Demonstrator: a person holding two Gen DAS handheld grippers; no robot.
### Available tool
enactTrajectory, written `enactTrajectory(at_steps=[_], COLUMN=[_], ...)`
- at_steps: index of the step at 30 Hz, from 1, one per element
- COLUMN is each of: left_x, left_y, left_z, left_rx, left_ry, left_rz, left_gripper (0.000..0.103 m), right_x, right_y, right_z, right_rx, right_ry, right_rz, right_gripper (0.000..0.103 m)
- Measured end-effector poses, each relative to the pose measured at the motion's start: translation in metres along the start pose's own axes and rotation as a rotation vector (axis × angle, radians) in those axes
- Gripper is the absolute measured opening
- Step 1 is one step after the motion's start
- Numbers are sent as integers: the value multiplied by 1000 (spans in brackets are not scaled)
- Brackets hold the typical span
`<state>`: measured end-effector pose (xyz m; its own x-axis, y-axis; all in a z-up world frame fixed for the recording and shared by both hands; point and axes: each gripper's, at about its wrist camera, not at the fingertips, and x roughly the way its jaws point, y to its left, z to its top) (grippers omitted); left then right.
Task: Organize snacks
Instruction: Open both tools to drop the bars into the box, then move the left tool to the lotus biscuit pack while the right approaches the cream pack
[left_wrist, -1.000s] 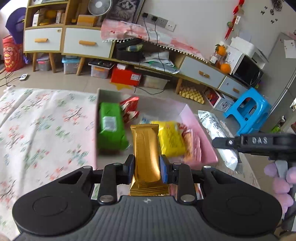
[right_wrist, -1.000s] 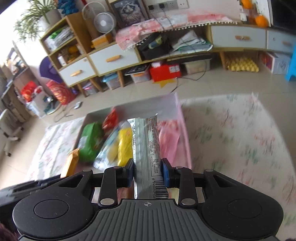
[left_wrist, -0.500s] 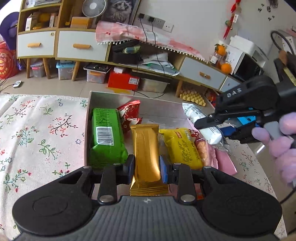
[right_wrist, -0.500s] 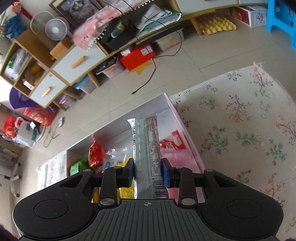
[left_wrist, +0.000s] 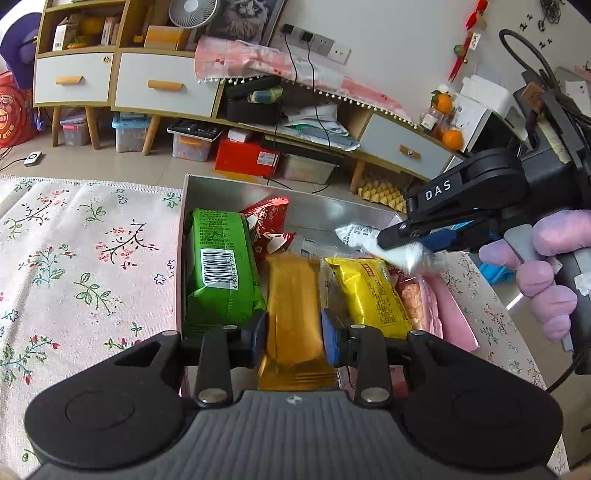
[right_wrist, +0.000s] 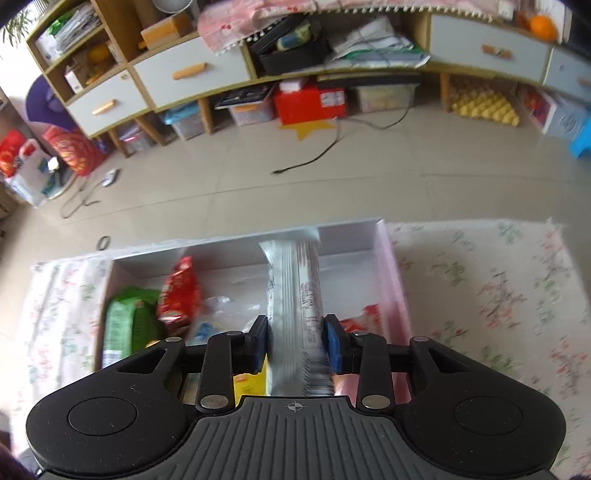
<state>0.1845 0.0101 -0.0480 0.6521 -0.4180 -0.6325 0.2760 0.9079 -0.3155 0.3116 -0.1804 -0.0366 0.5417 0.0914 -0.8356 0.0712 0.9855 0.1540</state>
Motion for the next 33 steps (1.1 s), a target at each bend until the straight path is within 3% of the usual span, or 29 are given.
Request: enactTrajectory(at_steps=[4,7,12,14,17,22,24,33], left_x=[-1,-1,-5,-8,-13,-29,-37,-61], left_y=[-2,-5,-12,-18,-24,-30,-32,-40], left_z=[2,5,6,5,4,1,-1,-18], left_rx=[8,30,55,81,108,131,132,120], left_ry=[-7,0,12,21,33,40,40,90], left_rz=[5,16,19,27,35,57,66,178], left_gripper=[30,38,62,66,74,87,93,100], right_x=[-6,-12,-28,-36,-49,-71,-81,-117], right_y=[-11,-14,-13,-12,-14,-19,-22,-23], right_z=[-1,-3,-11,-15,-22,-38,-47,-94], right_rx=[30,24,-22,-32,-30,-29,-22,-42], right_ry=[-26,-37,-49,-57,-73,-91,-108,-153], right_rz=[26,28,39,45,56,88,97,102], right_gripper=[36,41,52,53,68,72,79,86])
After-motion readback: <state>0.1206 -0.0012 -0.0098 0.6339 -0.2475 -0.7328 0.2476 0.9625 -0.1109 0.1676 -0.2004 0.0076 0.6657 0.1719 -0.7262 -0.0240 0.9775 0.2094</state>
